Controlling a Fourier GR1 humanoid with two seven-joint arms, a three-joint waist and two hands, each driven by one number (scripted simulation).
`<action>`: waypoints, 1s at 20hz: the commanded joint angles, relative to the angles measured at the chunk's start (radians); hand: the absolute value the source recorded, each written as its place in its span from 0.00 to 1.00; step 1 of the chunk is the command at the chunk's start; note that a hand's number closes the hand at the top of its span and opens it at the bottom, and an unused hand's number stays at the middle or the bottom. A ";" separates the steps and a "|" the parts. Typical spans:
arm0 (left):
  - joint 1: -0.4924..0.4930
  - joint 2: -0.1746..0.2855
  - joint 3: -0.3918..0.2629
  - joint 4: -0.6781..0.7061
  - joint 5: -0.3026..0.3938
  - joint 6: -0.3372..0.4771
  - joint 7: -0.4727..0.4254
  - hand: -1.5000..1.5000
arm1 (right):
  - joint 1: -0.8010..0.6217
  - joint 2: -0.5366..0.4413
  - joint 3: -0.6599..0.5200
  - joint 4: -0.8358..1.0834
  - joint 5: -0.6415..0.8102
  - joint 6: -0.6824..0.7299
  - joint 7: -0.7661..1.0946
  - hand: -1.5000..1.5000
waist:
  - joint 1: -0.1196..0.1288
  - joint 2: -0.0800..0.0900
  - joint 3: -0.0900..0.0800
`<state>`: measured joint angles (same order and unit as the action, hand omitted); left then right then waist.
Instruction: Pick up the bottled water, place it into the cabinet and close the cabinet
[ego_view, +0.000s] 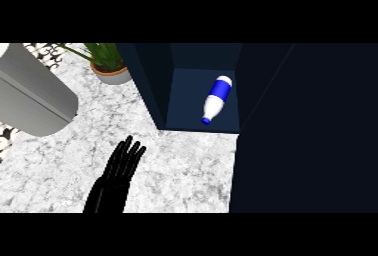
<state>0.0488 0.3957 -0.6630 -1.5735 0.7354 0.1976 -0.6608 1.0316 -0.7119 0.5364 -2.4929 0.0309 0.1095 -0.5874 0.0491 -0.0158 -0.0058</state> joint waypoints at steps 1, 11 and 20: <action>0.111 0.117 0.030 -0.073 0.023 -0.090 -0.050 0.00 | -0.046 -0.115 0.004 -0.162 0.182 0.046 0.083 1.00 | 0.017 0.000 -0.003; 0.288 0.335 0.183 -0.136 0.098 -0.271 -0.168 0.00 | -0.219 -0.085 0.185 -0.200 0.143 -0.013 0.263 1.00 | 0.027 0.016 -0.006; 0.332 0.433 0.233 -0.141 0.127 -0.405 -0.199 0.00 | -0.515 -0.053 0.238 -0.094 0.065 0.035 0.421 1.00 | 0.088 0.038 -0.007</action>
<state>0.3730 0.7955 -0.4554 -1.7183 0.8394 -0.1579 -0.8541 0.6290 -0.7382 0.6948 -2.5019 0.0398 0.0620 -0.3071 0.1172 0.0135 -0.0116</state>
